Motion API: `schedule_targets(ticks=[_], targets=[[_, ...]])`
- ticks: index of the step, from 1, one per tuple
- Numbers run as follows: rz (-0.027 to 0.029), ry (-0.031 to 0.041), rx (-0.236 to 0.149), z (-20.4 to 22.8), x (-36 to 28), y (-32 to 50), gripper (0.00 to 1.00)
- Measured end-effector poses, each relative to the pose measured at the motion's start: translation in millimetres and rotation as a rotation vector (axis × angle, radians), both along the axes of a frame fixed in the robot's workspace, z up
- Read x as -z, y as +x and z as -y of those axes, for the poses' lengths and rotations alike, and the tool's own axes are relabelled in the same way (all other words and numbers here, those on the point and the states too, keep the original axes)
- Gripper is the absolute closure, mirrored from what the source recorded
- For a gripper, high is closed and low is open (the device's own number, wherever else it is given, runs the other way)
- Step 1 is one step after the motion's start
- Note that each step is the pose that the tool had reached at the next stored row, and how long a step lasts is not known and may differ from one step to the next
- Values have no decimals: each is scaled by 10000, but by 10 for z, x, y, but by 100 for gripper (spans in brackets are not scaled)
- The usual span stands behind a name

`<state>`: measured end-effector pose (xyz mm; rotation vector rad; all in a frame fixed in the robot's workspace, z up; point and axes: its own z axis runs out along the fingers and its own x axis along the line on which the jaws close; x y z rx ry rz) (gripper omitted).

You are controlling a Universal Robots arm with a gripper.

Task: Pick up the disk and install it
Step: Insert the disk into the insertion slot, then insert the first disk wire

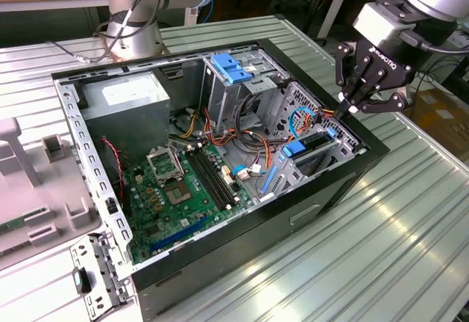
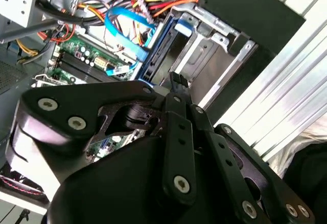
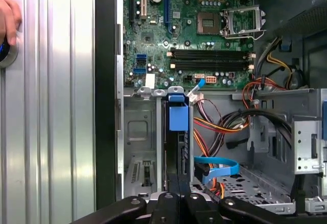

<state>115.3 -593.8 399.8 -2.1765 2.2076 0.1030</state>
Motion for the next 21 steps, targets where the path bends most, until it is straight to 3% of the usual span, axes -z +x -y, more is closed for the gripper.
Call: schedule_targets(ticks=[5, 13, 21], targets=[[-6, -2, 1, 0, 67, 47, 89], [-5, -1, -7, 0, 72, 48, 89], [-6, -1, -590, 0, 72, 48, 89]])
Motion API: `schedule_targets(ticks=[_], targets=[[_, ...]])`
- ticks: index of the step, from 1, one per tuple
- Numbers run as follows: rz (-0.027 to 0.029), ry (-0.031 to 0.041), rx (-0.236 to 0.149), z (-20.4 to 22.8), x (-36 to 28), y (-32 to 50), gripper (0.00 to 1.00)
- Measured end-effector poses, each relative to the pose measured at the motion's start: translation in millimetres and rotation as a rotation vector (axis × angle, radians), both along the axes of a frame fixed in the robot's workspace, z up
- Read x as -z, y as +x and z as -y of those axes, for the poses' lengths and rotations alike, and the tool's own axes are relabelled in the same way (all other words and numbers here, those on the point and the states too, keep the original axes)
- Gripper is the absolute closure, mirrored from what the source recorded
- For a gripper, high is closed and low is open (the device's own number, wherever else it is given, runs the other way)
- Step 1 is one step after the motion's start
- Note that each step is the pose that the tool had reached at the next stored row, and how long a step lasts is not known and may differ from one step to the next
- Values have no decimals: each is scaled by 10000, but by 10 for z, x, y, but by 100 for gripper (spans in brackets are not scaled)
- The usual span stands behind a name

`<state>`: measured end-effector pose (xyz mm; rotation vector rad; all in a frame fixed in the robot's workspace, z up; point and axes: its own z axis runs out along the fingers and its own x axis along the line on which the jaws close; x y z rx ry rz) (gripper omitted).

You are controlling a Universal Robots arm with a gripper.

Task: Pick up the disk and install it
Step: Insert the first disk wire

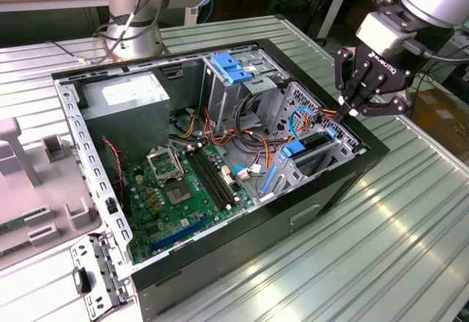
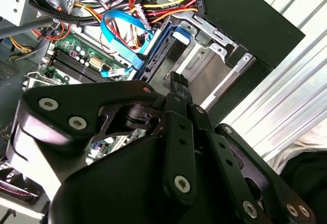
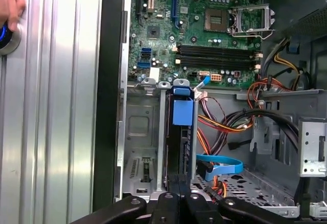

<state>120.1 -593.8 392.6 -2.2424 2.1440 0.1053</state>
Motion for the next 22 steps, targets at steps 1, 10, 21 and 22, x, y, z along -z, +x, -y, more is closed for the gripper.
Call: schedule_targets(ticks=[1, 10, 21, 22], targets=[[0, 0, -128, 0, 0, 0, 89], [0, 1, -1246, 0, 0, 0, 89], [0, 0, -2787, 0, 0, 0, 89], [0, 0, -2928, 0, 0, 0, 89]])
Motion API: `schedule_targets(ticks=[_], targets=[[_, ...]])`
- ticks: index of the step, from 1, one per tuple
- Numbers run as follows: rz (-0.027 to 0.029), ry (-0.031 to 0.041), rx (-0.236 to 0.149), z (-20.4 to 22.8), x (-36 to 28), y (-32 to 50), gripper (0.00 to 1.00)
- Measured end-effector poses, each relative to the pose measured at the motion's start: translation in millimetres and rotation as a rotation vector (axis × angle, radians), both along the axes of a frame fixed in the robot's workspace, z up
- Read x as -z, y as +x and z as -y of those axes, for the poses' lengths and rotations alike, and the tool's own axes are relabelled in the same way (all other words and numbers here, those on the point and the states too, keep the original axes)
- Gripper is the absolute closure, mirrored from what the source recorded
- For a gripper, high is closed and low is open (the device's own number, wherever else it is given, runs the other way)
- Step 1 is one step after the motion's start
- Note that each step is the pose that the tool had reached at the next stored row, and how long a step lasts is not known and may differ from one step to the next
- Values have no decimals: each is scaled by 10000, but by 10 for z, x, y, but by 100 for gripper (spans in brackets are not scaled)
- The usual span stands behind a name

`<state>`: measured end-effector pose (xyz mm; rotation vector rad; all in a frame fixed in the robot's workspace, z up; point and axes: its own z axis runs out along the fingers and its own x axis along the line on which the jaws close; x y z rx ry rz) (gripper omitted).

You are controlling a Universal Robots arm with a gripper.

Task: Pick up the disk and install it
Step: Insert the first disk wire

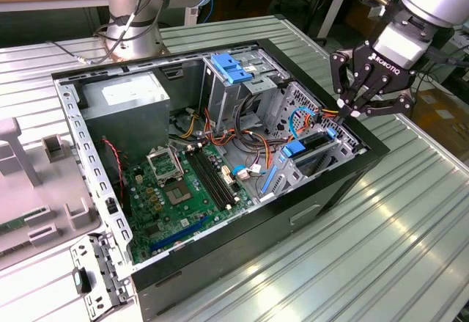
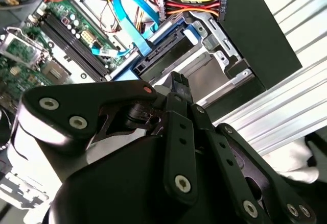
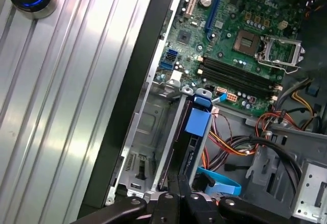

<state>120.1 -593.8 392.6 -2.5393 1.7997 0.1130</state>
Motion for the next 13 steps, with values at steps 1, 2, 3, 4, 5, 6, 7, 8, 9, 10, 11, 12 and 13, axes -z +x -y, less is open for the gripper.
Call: schedule_targets(ticks=[1, 2, 3, 4, 5, 6, 7, 8, 9, 10, 11, 12, 13], targets=[[0, 0, -162, 0, 0, 0, 89], [0, 0, -294, 0, 0, 0, 89], [0, 0, -443, 0, 0, 0, 89], [0, 0, -583, 0, 0, 0, 89], [0, 0, -733, 0, 0, 0, 89], [0, 0, -884, 0, 0, 0, 89], [0, 0, -1137, 0, 0, 0, 89], [0, 0, -1309, 0, 0, 0, 89], [0, 1, -1487, 0, 0, 0, 89], [0, 0, -1666, 0, 0, 0, 89], [0, 0, -1912, 0, 0, 0, 89], [0, -1, -2108, 0, 0, 0, 89], [0, 0, -2291, 0, 0, 0, 89]])
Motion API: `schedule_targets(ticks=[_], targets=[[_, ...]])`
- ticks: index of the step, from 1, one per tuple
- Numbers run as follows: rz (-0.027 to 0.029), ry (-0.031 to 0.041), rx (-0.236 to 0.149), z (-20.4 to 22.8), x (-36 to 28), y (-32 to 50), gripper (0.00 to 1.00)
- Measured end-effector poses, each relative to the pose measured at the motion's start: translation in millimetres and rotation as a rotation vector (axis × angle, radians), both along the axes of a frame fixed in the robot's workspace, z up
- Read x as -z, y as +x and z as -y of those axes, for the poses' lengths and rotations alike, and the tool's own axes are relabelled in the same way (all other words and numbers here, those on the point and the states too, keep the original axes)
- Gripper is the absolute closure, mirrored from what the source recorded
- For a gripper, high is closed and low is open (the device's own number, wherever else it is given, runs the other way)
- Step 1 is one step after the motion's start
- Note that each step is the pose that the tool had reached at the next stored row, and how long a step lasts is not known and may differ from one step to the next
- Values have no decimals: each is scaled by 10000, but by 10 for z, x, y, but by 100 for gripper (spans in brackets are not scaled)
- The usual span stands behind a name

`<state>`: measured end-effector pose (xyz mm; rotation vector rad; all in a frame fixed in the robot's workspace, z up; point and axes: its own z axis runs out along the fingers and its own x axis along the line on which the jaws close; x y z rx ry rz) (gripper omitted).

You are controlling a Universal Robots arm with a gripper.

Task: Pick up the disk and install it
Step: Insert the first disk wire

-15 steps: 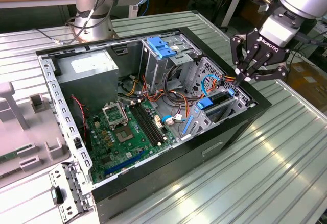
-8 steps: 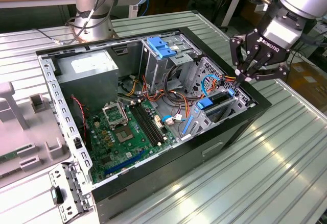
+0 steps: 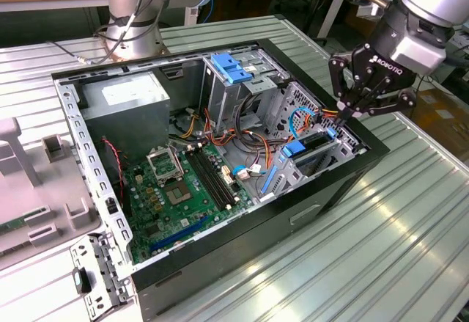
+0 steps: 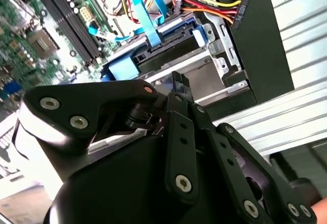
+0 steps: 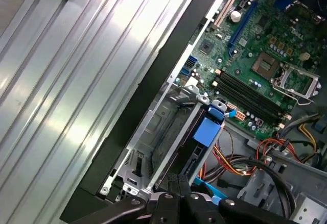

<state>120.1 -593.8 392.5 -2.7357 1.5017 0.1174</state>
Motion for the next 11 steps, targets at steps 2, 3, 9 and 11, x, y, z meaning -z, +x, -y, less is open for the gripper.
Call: schedule_targets(ticks=[2, 3, 9, 11], targets=[[0, 0, -481, 0, 0, 0, 89], [0, 0, -649, 0, 0, 0, 89], [0, 0, -2251, 0, 2, 0, 89], [0, 0, -2742, 0, 3, 0, 89]])
